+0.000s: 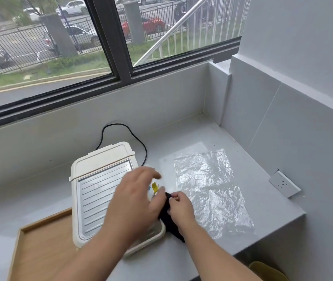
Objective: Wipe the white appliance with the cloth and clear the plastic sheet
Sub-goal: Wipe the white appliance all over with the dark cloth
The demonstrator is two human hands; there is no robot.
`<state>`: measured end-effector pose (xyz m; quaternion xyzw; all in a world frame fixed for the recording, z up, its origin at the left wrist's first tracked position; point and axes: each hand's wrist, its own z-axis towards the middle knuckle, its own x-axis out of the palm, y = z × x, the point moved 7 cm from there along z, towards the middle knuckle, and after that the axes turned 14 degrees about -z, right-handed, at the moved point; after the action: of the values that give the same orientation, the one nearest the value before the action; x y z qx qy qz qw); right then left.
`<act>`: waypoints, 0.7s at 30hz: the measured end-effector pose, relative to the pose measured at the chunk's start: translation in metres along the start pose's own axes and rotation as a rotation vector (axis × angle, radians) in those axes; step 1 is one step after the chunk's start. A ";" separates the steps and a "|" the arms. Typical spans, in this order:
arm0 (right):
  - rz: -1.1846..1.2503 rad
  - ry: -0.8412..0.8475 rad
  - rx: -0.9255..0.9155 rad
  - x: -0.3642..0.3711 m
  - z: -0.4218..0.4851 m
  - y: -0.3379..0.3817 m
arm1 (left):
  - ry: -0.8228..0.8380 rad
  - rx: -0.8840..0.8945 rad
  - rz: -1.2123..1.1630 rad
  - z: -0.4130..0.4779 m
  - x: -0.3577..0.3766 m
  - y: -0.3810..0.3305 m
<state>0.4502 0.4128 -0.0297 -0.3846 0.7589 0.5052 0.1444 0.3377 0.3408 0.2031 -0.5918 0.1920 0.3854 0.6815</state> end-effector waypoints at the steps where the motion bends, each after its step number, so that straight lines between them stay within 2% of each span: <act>1: 0.053 0.002 -0.015 0.000 0.005 0.001 | -0.017 -0.020 0.058 0.006 -0.010 0.011; 5: -0.205 0.091 -0.035 0.006 -0.001 0.007 | 0.023 -0.153 0.281 0.022 -0.035 0.056; 8: -0.313 0.167 -0.044 0.017 -0.006 0.009 | 0.062 -0.223 0.253 0.022 -0.038 0.076; 18: -0.126 0.222 -0.045 0.035 0.034 0.014 | 0.017 -0.219 0.199 0.020 -0.037 0.080; 21: 0.111 0.336 0.056 0.037 0.057 0.006 | 0.022 -0.225 0.206 0.021 -0.036 0.081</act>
<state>0.4120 0.4473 -0.0738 -0.4168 0.8062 0.4199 -0.0019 0.2498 0.3503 0.1799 -0.6456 0.2147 0.4657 0.5658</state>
